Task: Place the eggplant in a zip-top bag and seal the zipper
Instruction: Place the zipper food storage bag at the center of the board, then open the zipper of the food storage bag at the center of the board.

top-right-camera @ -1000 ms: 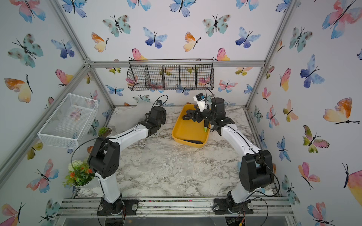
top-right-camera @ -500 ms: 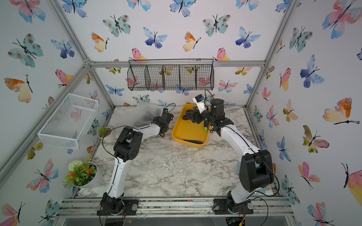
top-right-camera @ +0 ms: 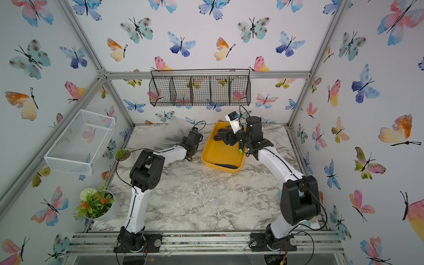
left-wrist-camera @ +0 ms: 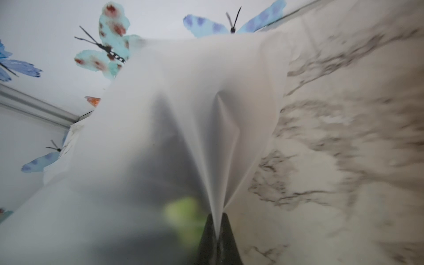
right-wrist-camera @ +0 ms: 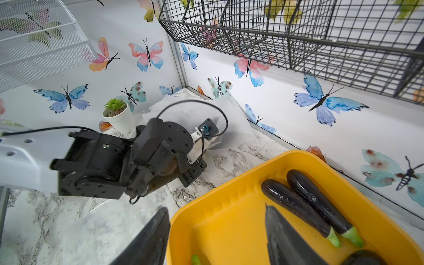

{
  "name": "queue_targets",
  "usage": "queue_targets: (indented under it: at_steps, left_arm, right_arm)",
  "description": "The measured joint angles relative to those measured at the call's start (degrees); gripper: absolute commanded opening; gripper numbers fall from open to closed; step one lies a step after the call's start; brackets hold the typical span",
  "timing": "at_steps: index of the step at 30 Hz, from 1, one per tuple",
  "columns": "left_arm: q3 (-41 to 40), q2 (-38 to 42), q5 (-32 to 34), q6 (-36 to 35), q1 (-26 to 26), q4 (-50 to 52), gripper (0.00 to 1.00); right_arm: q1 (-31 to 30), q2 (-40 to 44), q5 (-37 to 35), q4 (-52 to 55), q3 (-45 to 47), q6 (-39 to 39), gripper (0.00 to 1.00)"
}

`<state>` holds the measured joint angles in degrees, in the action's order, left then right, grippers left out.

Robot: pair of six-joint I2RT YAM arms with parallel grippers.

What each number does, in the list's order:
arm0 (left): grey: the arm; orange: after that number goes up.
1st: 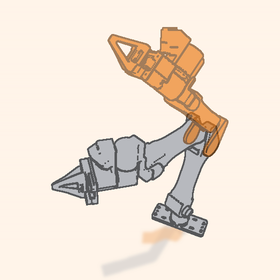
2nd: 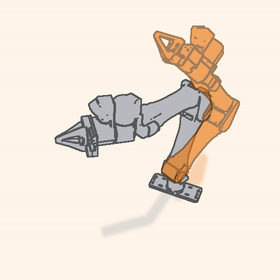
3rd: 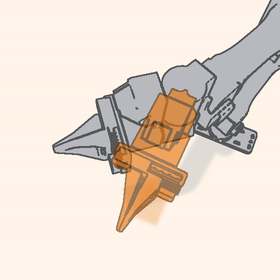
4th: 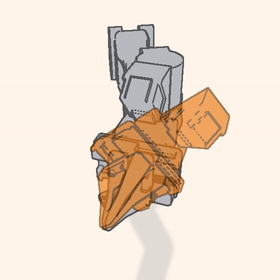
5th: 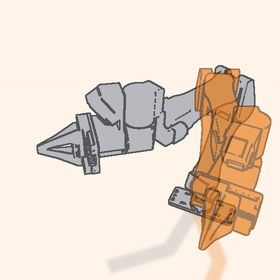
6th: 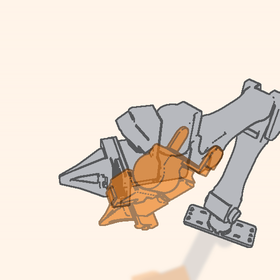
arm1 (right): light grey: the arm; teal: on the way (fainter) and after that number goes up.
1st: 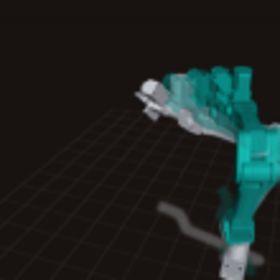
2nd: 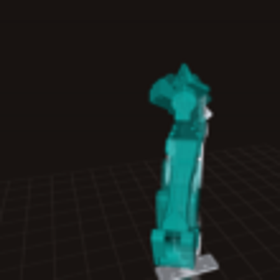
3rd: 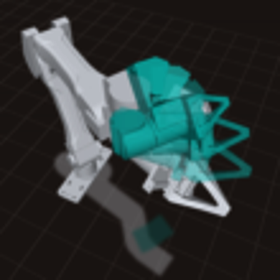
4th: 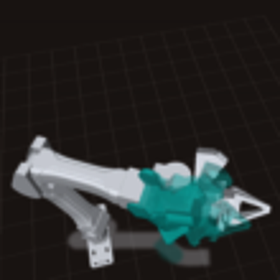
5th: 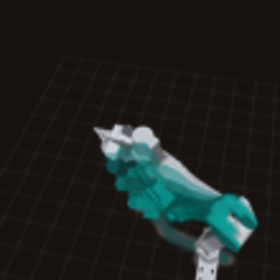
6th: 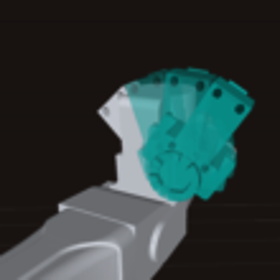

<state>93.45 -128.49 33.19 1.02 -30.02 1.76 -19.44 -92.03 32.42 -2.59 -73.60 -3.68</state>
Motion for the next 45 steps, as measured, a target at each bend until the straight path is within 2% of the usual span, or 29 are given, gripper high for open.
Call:
queue_targets:
  at_steps: [6,7,9,13,16,19,22,23,26,30,33,38,43,45]
  left_arm:
    - [6.19,2.12,-9.22,8.72,-1.64,-0.11,0.09]
    - [7.06,1.97,-10.58,9.68,-1.70,0.11,0.13]
    - [8.74,1.53,-13.40,11.76,-1.99,0.42,0.36]
    - [8.76,0.76,-17.29,14.60,-2.47,0.98,0.53]
    - [6.58,1.14,-19.19,15.56,-2.49,1.31,0.55]
    - [1.01,5.18,-19.87,15.93,-2.47,2.25,0.57]
    - [-6.01,14.32,-19.47,16.31,-2.73,4.83,0.59]
    - [-8.61,18.67,-19.06,17.09,-2.84,5.62,0.64]
    - [-18.56,32.17,-17.64,20.02,-4.46,5.75,0.66]
    - [-33.62,45.75,-19.65,25.05,-7.63,5.77,0.63]
    - [-43.56,47.95,-23.02,28.92,-8.59,5.88,0.62]
    - [-56.48,48.81,-23.96,34.69,-9.88,8.02,0.63]
    - [-58.86,51.34,-23.15,38.14,-9.29,9.77,0.66]
    - [-59.30,53.70,-22.73,38.84,-6.49,10.05,0.66]
  right_arm:
    - [0.00,0.00,-0.76,0.46,0.50,-0.17,0.67]
    - [0.00,0.02,-0.85,0.52,0.68,-0.24,0.67]
    - [0.00,0.11,-1.18,0.92,0.98,-0.48,0.67]
    - [0.00,0.72,-1.62,1.70,1.25,-0.98,0.67]
    - [0.00,1.25,-2.34,2.14,1.25,-0.85,0.67]
    - [0.00,1.29,-5.51,3.78,1.22,0.74,0.66]
    - [0.00,1.31,-9.22,6.64,1.60,3.82,0.65]
    - [-0.02,1.60,-10.54,7.10,2.49,5.11,0.64]
    - [-0.04,2.95,-13.60,9.38,6.69,8.55,0.60]
    - [-1.36,5.75,-15.37,13.51,12.76,11.85,0.59]
    - [-5.05,9.18,-15.80,15.58,17.03,14.23,0.59]
    - [-9.22,12.79,-15.58,15.80,22.51,18.38,0.58]
    - [-9.99,14.08,-15.85,16.06,26.82,21.55,0.58]
    - [-11.82,14.05,-15.76,16.28,26.80,21.77,0.57]
